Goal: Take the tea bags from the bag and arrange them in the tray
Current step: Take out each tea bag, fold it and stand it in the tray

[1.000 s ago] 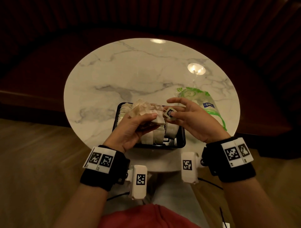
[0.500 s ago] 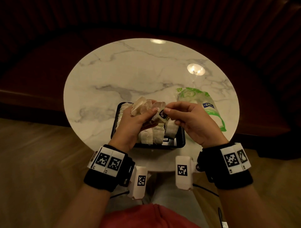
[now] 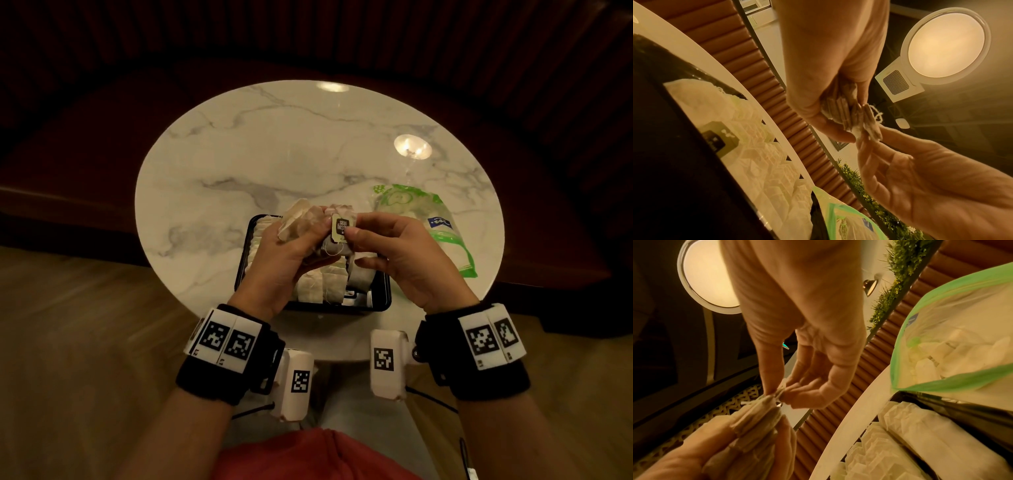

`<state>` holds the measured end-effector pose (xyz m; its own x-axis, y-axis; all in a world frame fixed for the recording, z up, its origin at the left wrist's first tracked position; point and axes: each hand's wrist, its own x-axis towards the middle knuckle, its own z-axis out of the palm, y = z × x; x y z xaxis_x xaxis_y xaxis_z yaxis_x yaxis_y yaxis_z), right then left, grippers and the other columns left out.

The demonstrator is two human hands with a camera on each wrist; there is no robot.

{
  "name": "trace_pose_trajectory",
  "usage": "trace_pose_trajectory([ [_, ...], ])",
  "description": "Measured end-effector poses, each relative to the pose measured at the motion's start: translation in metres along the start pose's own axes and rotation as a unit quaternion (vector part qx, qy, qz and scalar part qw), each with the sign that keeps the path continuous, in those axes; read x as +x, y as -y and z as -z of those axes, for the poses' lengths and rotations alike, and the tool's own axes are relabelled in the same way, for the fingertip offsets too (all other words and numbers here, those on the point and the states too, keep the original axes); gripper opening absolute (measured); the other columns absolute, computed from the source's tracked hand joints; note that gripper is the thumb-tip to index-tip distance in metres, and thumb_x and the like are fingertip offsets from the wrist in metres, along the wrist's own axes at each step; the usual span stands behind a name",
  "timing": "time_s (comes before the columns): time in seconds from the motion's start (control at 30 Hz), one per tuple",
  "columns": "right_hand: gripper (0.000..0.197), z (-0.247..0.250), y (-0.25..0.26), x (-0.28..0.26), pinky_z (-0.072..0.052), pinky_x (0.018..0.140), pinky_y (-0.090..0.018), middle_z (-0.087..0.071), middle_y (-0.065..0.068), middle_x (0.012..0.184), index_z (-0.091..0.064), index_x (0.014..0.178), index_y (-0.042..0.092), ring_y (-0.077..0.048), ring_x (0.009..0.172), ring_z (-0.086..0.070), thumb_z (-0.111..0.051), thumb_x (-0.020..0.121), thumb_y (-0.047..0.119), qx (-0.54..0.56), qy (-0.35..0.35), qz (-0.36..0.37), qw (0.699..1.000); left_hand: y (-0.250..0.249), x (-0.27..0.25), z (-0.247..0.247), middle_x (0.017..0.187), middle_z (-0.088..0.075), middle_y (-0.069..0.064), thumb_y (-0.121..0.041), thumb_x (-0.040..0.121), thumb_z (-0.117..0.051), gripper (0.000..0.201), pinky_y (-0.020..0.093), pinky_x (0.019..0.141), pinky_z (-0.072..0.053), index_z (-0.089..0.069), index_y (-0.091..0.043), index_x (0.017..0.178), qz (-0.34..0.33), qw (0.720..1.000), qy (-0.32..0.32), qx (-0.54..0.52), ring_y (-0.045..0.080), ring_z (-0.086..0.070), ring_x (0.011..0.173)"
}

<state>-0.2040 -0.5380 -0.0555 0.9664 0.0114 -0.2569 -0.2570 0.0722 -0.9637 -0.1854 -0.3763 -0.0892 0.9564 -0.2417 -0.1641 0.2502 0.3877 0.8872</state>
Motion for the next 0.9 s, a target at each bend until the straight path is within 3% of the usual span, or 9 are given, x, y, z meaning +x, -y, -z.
trace_pose_trajectory([
  [0.1,0.009,0.004,0.003,0.000,-0.054,0.061,-0.021,-0.073,-0.002,0.083,-0.067,0.092,0.010,-0.013,0.073,-0.070,-0.064,0.086,0.003,0.039,0.010,0.000,0.999,0.000,0.001,0.002,0.102,-0.073,0.010,-0.022,0.093,-0.061,0.021,0.036,0.079,-0.060,-0.069,-0.009,0.108,0.017,1.000,-0.006,0.001,0.021,-0.070,0.092],
  [0.27,0.011,0.010,0.006,0.000,-0.058,0.065,-0.025,-0.071,-0.007,0.086,-0.064,0.085,0.010,-0.017,0.071,-0.069,-0.062,0.086,0.000,0.116,-0.008,-0.002,0.993,-0.002,0.002,0.004,0.077,-0.066,0.002,-0.020,0.086,-0.069,0.013,0.035,0.072,-0.060,-0.069,-0.009,0.093,0.035,0.998,-0.031,-0.031,0.013,-0.065,0.075],
  [0.4,0.012,0.010,0.004,-0.002,-0.059,0.070,-0.025,-0.073,-0.008,0.086,-0.065,0.089,0.009,-0.018,0.074,-0.071,-0.060,0.087,-0.001,0.132,-0.003,0.010,0.991,-0.005,-0.002,-0.004,0.079,-0.067,0.004,-0.025,0.077,-0.074,0.020,0.036,0.070,-0.061,-0.070,-0.010,0.091,0.017,0.999,0.003,0.029,0.017,-0.062,0.074],
  [0.63,0.013,0.005,-0.005,-0.003,-0.059,0.082,-0.032,-0.072,-0.010,0.093,-0.063,0.100,0.005,-0.023,0.085,-0.071,-0.058,0.089,0.000,0.165,-0.021,0.031,0.986,-0.003,-0.002,-0.009,0.075,-0.067,0.004,-0.014,0.090,-0.066,0.007,0.031,0.058,-0.058,-0.070,-0.009,0.088,-0.016,0.996,-0.027,0.089,0.015,-0.064,0.070],
  [0.9,0.016,-0.003,-0.009,-0.005,-0.058,0.077,-0.026,-0.072,-0.011,0.097,-0.059,0.109,-0.001,-0.019,0.087,-0.072,-0.053,0.094,-0.001,0.210,-0.040,0.050,0.976,-0.004,-0.002,-0.010,0.066,-0.067,-0.004,-0.015,0.095,-0.061,0.017,0.032,0.059,-0.059,-0.071,-0.010,0.082,-0.078,0.986,-0.046,0.140,0.011,-0.062,0.063],
])
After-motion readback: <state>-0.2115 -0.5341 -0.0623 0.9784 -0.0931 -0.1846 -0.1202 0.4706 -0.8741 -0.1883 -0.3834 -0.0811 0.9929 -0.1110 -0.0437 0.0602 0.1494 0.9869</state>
